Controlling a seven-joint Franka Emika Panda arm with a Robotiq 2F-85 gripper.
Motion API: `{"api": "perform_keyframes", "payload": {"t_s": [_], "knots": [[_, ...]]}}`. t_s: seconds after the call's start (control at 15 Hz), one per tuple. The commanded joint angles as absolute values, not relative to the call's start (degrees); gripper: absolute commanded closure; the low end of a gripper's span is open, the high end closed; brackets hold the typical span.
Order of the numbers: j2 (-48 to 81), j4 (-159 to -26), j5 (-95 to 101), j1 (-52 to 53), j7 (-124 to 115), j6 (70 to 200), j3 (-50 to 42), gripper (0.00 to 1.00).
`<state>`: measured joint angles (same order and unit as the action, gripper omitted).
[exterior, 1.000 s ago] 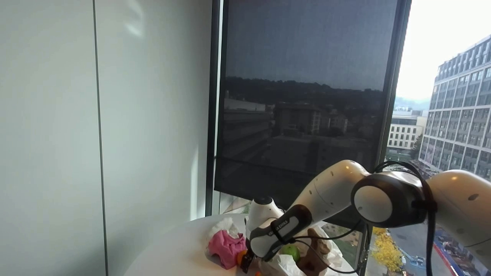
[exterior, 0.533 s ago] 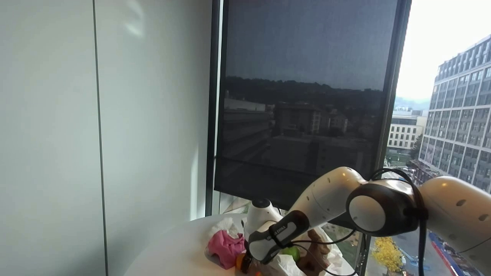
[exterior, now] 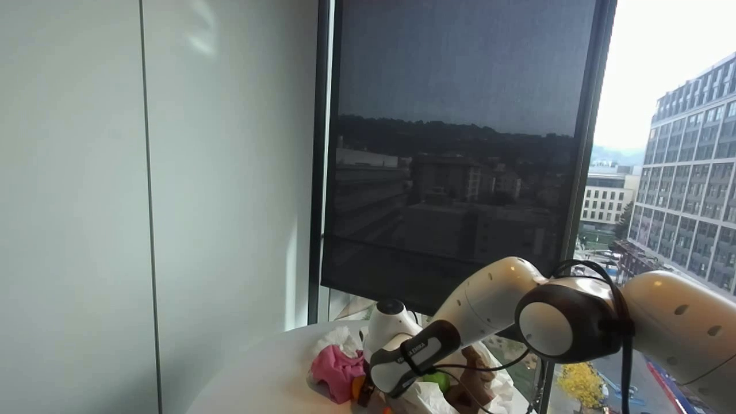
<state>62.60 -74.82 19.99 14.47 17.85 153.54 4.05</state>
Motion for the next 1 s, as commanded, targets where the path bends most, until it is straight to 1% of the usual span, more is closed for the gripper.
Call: {"api": "perform_keyframes", "payload": {"t_s": [0.0,0.33,0.47,0.67,0.93], "knots": [[60.0,-74.4,21.8,16.7,16.5,153.9,1.1,0.45],[49.7,-80.1,26.3,20.5,9.3,149.4,-7.2,0.45],[44.4,-83.5,27.4,21.6,5.8,143.7,-9.1,0.45],[37.2,-88.8,30.0,22.3,2.1,132.9,-10.0,0.45],[31.7,-94.9,31.8,20.4,-0.1,118.4,-7.2,0.45]]}}
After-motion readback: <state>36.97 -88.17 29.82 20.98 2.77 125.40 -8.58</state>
